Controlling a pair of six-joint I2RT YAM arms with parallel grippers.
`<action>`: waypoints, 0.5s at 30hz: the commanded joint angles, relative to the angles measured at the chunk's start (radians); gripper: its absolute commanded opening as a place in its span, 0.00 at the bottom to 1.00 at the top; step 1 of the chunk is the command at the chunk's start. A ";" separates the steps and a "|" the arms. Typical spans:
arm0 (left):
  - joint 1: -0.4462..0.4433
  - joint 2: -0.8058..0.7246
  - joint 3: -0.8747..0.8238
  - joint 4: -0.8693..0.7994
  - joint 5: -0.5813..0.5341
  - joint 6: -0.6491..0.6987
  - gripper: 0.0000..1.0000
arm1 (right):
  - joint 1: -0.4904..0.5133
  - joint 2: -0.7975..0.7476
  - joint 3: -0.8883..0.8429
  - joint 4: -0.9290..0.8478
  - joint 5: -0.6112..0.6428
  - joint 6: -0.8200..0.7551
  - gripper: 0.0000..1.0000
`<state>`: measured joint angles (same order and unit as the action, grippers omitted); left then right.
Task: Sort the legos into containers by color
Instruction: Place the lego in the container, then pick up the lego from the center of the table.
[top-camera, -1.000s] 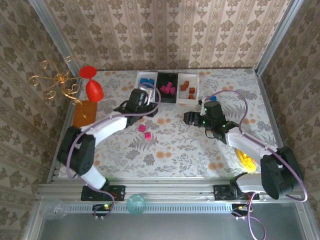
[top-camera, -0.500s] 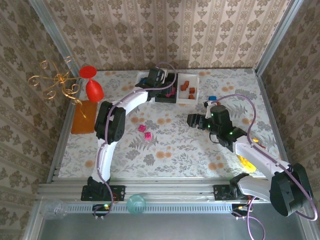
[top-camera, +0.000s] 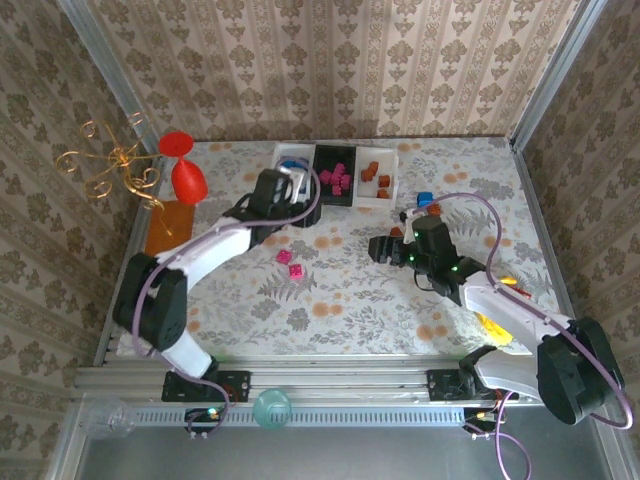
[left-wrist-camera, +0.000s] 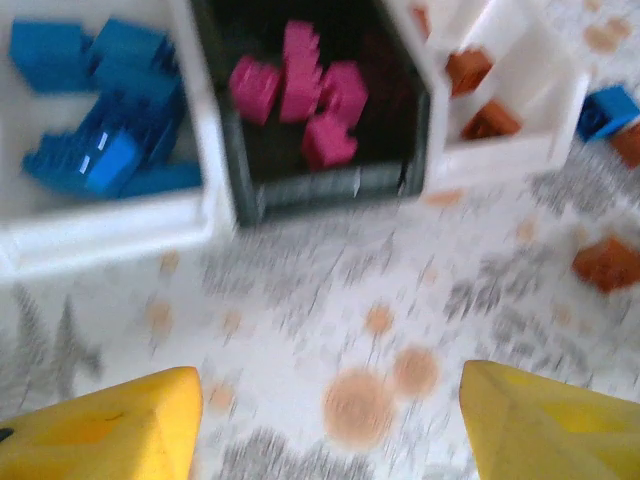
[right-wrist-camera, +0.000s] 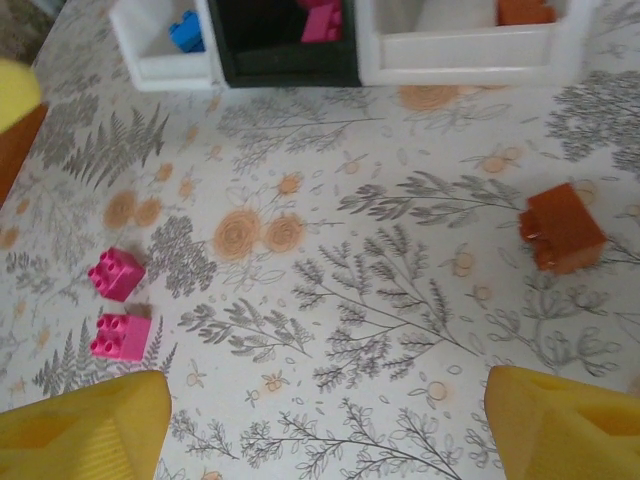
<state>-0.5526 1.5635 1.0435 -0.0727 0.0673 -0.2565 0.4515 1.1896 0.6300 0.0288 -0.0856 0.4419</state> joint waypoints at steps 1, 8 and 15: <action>0.033 -0.046 -0.149 -0.011 -0.032 0.002 0.71 | 0.038 0.043 0.018 0.058 -0.017 -0.055 0.83; 0.079 0.058 -0.158 -0.042 0.056 0.019 0.74 | 0.077 0.179 0.091 0.080 -0.052 -0.017 0.83; 0.071 0.120 -0.142 -0.074 -0.004 0.028 0.68 | 0.092 0.173 0.054 0.089 -0.028 0.001 0.84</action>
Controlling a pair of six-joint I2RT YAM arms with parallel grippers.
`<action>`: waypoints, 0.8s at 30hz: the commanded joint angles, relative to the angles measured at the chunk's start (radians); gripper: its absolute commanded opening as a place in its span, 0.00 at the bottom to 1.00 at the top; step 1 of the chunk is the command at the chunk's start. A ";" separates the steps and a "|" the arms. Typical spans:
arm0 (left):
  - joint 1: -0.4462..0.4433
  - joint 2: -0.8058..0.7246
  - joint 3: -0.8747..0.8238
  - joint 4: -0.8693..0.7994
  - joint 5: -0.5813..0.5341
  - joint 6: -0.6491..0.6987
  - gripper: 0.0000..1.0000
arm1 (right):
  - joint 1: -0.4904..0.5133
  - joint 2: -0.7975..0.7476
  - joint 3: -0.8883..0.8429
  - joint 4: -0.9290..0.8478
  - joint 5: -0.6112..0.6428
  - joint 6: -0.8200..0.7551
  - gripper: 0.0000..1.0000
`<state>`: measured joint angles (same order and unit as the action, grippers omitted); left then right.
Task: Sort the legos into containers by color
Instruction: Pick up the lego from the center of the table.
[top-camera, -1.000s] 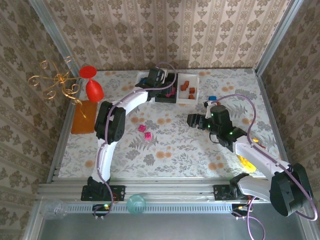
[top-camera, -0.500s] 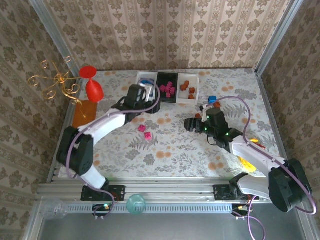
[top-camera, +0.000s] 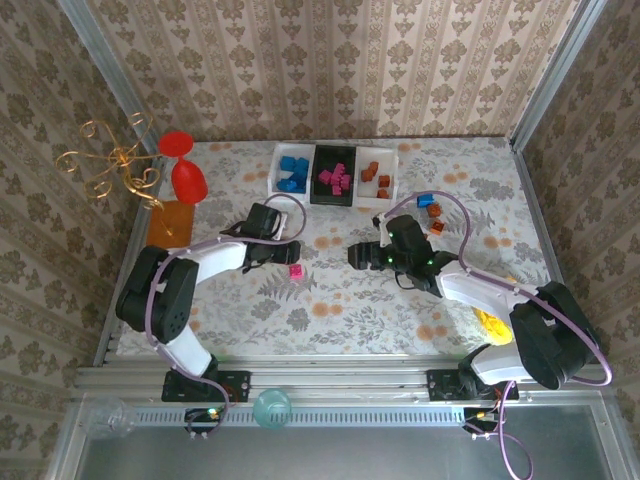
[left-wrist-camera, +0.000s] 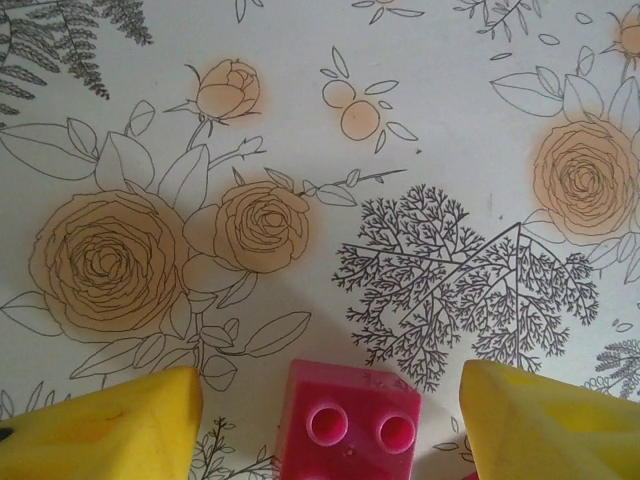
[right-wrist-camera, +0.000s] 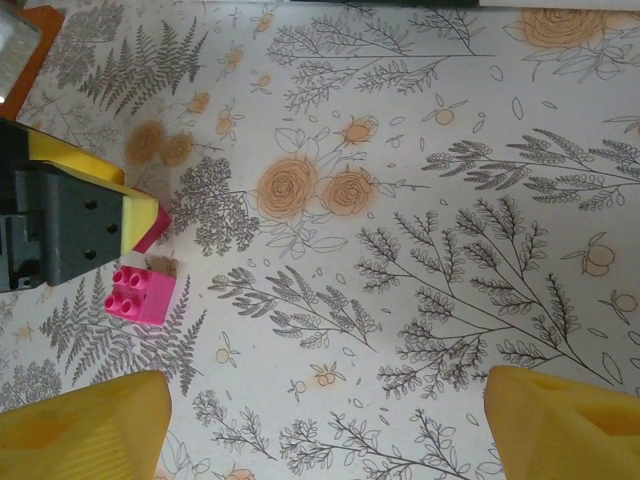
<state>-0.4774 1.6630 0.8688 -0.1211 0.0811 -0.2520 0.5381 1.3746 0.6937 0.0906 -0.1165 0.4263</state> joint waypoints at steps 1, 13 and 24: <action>-0.007 0.029 0.034 -0.026 -0.017 0.023 0.67 | 0.005 -0.016 -0.017 0.027 0.010 0.017 0.84; -0.014 0.023 0.013 0.002 -0.038 0.003 0.41 | 0.005 -0.025 -0.026 0.025 0.026 0.019 0.84; -0.046 -0.120 0.053 0.169 -0.010 -0.084 0.33 | 0.005 -0.016 -0.028 0.038 0.023 0.029 0.84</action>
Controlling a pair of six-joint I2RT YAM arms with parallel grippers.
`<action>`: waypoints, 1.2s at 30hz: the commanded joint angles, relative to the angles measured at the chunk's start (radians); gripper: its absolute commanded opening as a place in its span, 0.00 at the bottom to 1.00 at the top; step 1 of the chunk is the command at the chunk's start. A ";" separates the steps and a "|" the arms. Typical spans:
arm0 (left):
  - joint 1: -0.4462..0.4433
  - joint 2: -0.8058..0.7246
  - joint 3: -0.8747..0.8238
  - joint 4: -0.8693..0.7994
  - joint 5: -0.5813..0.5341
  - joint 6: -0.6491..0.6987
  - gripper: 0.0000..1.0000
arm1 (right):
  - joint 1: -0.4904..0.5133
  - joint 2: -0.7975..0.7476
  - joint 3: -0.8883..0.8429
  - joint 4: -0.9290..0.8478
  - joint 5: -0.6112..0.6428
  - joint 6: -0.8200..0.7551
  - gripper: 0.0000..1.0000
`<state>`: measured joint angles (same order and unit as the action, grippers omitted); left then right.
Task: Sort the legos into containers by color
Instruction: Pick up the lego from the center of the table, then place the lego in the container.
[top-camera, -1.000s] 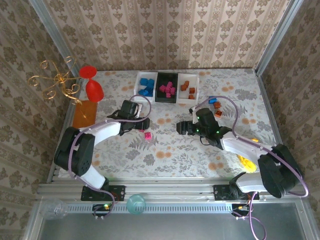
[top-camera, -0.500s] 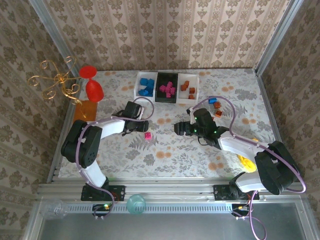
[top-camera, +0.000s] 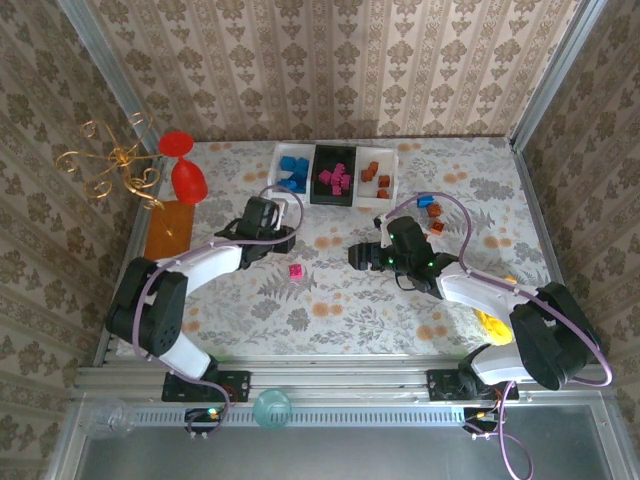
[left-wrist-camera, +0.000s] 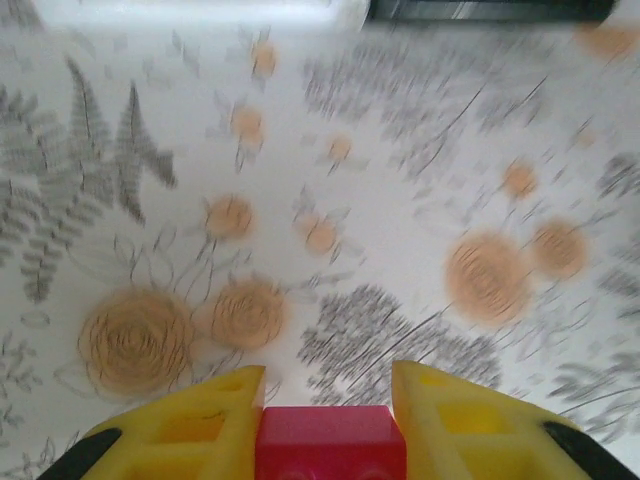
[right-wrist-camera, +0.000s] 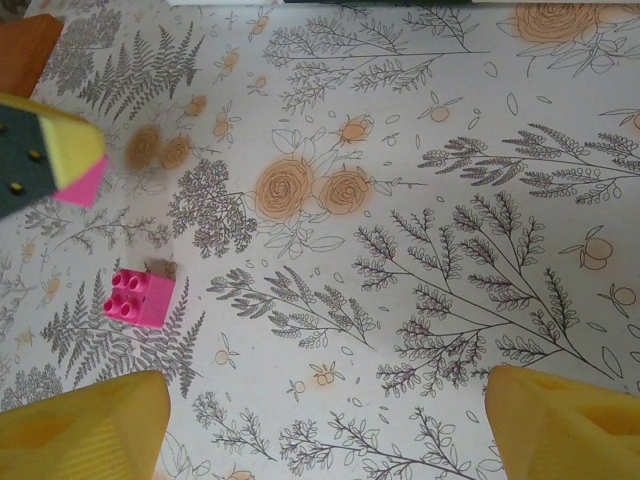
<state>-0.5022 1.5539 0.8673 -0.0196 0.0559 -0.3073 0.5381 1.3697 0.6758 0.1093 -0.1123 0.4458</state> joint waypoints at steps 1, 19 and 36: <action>-0.029 0.006 0.086 0.067 0.014 -0.024 0.33 | 0.005 -0.011 -0.010 0.023 0.021 0.013 0.84; -0.055 0.710 1.005 -0.092 -0.156 0.134 0.37 | -0.010 -0.170 -0.064 -0.070 0.090 -0.001 0.84; -0.064 0.302 0.614 -0.002 -0.035 0.091 0.63 | -0.017 -0.187 -0.079 -0.080 0.103 0.000 0.85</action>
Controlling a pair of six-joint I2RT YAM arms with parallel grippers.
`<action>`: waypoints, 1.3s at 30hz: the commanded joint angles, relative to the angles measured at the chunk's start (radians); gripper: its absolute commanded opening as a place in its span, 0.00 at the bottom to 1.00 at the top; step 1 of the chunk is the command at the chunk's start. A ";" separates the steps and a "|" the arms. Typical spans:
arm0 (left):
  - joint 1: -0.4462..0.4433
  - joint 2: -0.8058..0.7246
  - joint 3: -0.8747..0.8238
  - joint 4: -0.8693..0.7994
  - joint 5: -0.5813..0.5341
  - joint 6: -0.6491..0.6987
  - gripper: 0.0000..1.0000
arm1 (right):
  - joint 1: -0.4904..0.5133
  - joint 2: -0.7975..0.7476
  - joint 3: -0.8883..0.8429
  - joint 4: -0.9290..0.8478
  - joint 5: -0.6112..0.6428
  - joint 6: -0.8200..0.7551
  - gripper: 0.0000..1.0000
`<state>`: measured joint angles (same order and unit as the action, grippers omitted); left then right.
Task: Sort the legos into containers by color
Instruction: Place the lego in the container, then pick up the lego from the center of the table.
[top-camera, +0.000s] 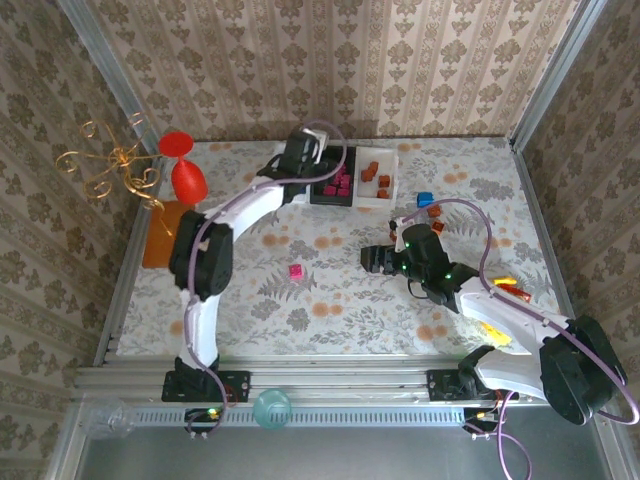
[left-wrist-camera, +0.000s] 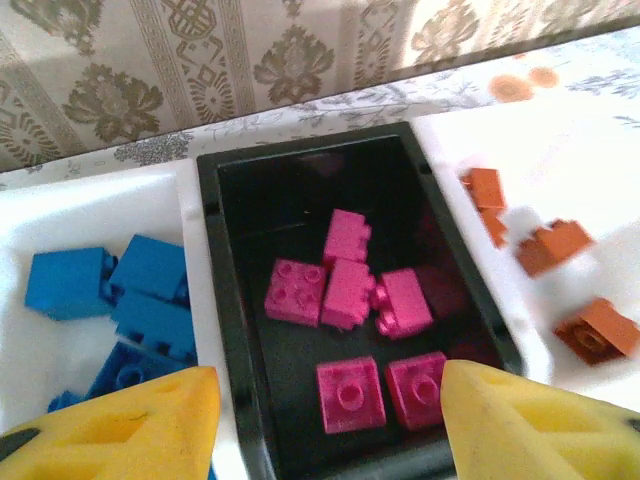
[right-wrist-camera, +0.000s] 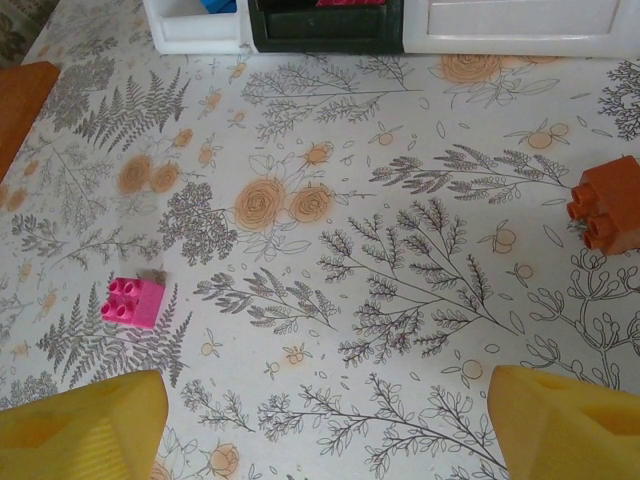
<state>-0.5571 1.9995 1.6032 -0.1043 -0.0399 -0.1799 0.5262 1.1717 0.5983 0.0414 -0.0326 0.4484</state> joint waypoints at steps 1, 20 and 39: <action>-0.011 -0.190 -0.185 0.080 0.071 -0.049 0.64 | -0.005 0.015 0.000 -0.012 0.023 -0.005 0.85; -0.185 -0.442 -0.803 -0.069 -0.161 -0.294 0.73 | 0.037 0.125 0.016 0.190 -0.074 -0.030 0.85; -0.225 -0.379 -0.758 -0.002 -0.180 -0.303 0.35 | 0.034 0.069 -0.011 0.115 0.043 -0.018 0.85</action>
<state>-0.7788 1.6455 0.8070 -0.1215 -0.1898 -0.4828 0.5594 1.2510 0.5980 0.1898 -0.0349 0.4225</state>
